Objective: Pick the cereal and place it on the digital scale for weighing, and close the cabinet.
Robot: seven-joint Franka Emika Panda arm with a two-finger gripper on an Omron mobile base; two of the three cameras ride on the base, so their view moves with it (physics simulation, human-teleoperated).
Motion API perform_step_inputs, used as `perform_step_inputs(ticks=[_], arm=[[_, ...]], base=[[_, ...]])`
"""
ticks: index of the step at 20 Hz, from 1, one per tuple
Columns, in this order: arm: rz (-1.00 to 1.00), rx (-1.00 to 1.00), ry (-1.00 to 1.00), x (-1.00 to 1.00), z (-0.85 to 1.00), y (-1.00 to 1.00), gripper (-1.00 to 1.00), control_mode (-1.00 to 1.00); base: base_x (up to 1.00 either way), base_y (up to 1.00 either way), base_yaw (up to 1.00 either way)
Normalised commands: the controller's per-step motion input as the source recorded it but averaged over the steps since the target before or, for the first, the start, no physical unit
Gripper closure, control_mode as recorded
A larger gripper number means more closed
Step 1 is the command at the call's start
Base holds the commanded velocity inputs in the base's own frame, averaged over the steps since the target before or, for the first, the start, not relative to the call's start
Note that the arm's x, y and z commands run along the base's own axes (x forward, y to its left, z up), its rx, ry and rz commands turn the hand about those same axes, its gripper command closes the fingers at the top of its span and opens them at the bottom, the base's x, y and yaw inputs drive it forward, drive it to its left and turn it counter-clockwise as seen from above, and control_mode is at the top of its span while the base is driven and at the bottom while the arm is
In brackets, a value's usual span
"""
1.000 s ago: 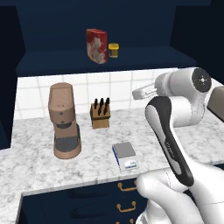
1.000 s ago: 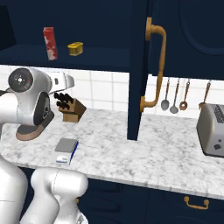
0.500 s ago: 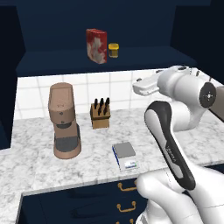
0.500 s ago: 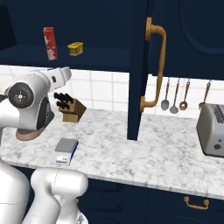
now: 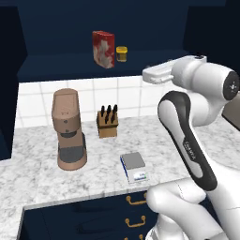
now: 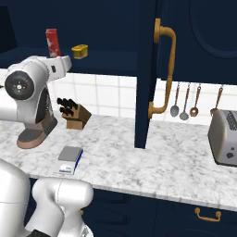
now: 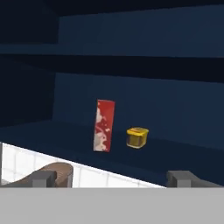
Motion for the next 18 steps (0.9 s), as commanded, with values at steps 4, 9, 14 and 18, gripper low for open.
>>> perform_step_inputs(ticks=[4,9,14,18], arm=[[0.01,0.04,0.09,0.16,0.00,0.20,-1.00,-1.00],[0.05,0.04,0.00,0.16,0.08,0.23,-1.00,-1.00],[0.09,0.02,-0.09,0.13,0.19,0.11,-1.00,-1.00],[0.05,0.00,0.00,0.30,0.02,0.00,-1.00,-1.00]], base=[[0.00,0.00,0.00],[0.00,0.00,0.00],[0.00,0.00,0.00],[0.00,0.00,0.00]])
